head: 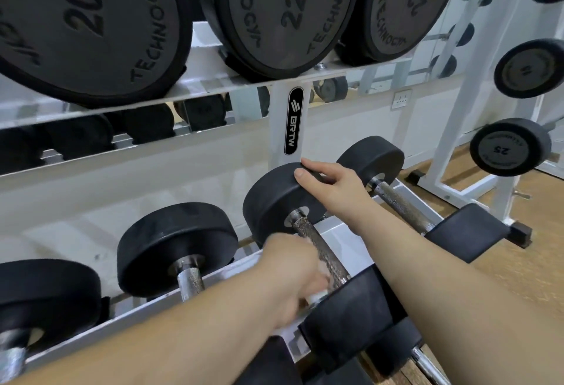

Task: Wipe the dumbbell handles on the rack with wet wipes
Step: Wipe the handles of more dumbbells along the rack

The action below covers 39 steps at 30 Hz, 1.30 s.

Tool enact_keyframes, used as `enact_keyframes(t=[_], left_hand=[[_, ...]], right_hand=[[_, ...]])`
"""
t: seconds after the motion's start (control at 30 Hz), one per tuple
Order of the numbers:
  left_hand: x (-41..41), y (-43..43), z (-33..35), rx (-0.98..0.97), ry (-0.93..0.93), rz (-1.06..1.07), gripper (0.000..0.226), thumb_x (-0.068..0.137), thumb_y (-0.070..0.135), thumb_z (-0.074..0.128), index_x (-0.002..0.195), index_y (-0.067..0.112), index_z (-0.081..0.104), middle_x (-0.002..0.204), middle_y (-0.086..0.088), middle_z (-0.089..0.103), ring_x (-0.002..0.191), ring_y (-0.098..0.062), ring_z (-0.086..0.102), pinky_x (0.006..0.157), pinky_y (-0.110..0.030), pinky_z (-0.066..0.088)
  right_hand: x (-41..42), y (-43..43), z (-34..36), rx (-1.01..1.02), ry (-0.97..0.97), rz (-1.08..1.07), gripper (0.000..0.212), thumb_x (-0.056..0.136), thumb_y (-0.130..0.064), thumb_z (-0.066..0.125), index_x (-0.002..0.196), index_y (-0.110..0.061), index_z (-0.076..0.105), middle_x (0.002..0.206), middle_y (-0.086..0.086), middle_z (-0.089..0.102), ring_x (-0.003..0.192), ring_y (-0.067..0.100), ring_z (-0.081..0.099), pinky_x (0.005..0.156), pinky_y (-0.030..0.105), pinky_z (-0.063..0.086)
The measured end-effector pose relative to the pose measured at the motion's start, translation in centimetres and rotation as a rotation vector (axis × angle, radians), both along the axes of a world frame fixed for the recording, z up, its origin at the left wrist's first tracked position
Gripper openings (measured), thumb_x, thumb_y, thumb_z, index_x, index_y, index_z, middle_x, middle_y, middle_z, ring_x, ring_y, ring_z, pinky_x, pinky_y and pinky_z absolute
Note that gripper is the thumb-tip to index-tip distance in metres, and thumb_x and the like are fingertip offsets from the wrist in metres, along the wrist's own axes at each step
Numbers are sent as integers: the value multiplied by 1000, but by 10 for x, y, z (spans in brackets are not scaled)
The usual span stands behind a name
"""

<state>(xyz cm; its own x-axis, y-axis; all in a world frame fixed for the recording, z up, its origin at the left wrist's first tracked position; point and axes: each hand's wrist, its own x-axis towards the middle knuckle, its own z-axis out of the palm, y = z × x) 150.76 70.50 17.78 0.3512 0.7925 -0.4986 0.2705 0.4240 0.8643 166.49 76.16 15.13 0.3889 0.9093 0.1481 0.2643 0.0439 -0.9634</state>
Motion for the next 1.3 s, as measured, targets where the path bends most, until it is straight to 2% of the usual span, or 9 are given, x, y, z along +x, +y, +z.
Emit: enact_keyframes(t=[0.13, 0.2, 0.3, 0.43, 0.53, 0.63, 0.77, 1.07, 1.3], left_hand=[[-28, 20, 17, 121, -152, 133, 34, 105, 1, 37, 127, 16, 59, 94, -10, 80, 81, -24, 79, 84, -41, 64], [-42, 17, 34, 203, -134, 76, 35, 107, 3, 34, 128, 21, 57, 86, -12, 80, 77, -26, 79, 75, -39, 65], [-52, 12, 49, 264, -183, -3, 31, 106, 5, 40, 120, 22, 61, 83, -11, 79, 67, -23, 74, 57, -34, 60], [-48, 15, 55, 313, -229, -77, 27, 106, 7, 44, 118, 23, 64, 87, -11, 77, 63, -20, 68, 49, -31, 48], [-39, 19, 53, 361, -199, -94, 36, 99, -2, 51, 121, 24, 62, 105, -6, 75, 68, -21, 72, 49, -31, 50], [-39, 39, 48, 725, 132, -98, 46, 94, 5, 58, 134, 28, 55, 127, 6, 60, 99, -19, 69, 79, -37, 60], [-26, 80, 28, 1187, 701, -442, 73, 101, 23, 56, 163, 16, 17, 172, -6, 11, 158, -29, 11, 127, -44, 20], [-8, 99, -21, 1387, 800, -442, 72, 109, 18, 42, 165, 22, -2, 174, 2, -8, 159, -17, -8, 130, -37, 4], [-9, 98, -29, 1401, 755, -400, 67, 110, 25, 35, 165, 23, -3, 173, 3, -9, 159, -16, -11, 129, -36, -1]], right_hand=[[-4, -16, 23, -220, -284, 49, 59, 93, -62, 65, 144, -35, 60, 146, -15, 59, 132, 4, 53, 113, 27, 39], [-14, -31, 36, -209, -388, -72, 50, 97, -64, 56, 127, -27, 71, 122, -11, 72, 116, 13, 64, 105, 38, 49], [-25, -63, 54, -172, 9, -87, 57, 93, -67, 61, 99, -12, 75, 84, -2, 70, 81, 16, 65, 85, 50, 61], [-29, -94, 61, -350, 500, 485, 46, 99, -47, 62, 126, -10, 74, 108, 19, 68, 97, 26, 63, 87, 41, 56], [-16, -94, 52, -259, 595, 304, 33, 100, -22, 64, 125, -1, 71, 114, 22, 72, 92, 26, 70, 75, 37, 59], [14, -93, 47, -279, 270, -58, 17, 98, -19, 67, 104, -3, 71, 95, 11, 77, 78, 22, 72, 66, 34, 55], [20, -76, 37, -401, -306, -255, 34, 98, -27, 58, 67, -15, 51, 64, 4, 54, 63, 23, 51, 58, 28, 41], [-15, -12, 14, -742, 66, 50, 25, 103, 2, 40, 90, -7, 59, 100, 20, 62, 92, 31, 61, 90, 43, 57], [1, -36, 15, -924, -157, 282, 30, 98, 9, 38, 77, -5, 56, 56, 15, 60, 51, 24, 61, 69, 39, 60]])
